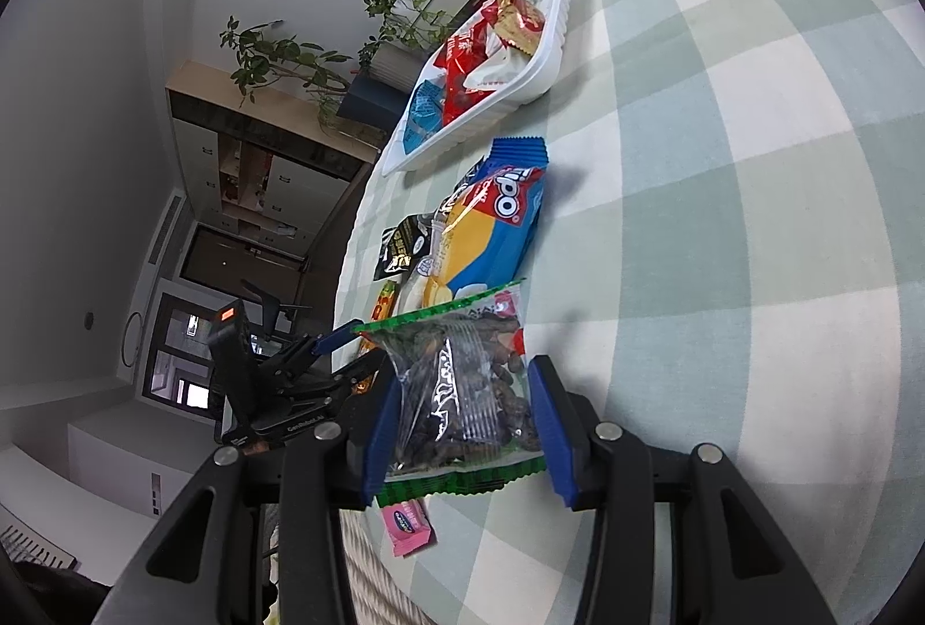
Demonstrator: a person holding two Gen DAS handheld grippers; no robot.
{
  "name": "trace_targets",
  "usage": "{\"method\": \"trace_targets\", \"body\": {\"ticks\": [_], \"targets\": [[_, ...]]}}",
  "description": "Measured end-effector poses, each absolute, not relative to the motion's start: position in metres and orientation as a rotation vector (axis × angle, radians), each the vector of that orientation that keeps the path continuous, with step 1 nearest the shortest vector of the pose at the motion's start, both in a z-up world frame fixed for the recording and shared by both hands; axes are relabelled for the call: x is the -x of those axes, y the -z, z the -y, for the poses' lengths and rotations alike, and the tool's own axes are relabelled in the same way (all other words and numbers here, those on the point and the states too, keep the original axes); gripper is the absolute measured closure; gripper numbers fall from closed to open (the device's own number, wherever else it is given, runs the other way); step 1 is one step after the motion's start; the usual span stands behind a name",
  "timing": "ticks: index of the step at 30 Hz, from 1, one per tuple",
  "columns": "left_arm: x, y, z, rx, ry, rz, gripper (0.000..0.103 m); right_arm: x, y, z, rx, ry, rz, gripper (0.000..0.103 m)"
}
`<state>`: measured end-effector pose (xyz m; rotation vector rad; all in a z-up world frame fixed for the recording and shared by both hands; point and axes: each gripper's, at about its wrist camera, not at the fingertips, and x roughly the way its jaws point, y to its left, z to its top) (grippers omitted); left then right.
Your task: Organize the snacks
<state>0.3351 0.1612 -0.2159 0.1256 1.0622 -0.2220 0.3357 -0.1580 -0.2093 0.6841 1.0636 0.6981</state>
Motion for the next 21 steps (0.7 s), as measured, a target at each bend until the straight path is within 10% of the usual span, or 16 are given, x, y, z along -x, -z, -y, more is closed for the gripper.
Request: {"method": "trace_targets", "body": {"ticks": [6, 21], "targets": [[-0.3314, 0.2121, -0.1568, -0.133, 0.243, -1.047, 0.065, -0.3352, 0.2102, 0.1578, -0.686, -0.691, -1.068, 0.055], [-0.3259, 0.2076, -0.1586, -0.079, 0.260, -1.029, 0.086, -0.3364, 0.2063, 0.1510, -0.675, -0.699, -1.069, 0.055]]}}
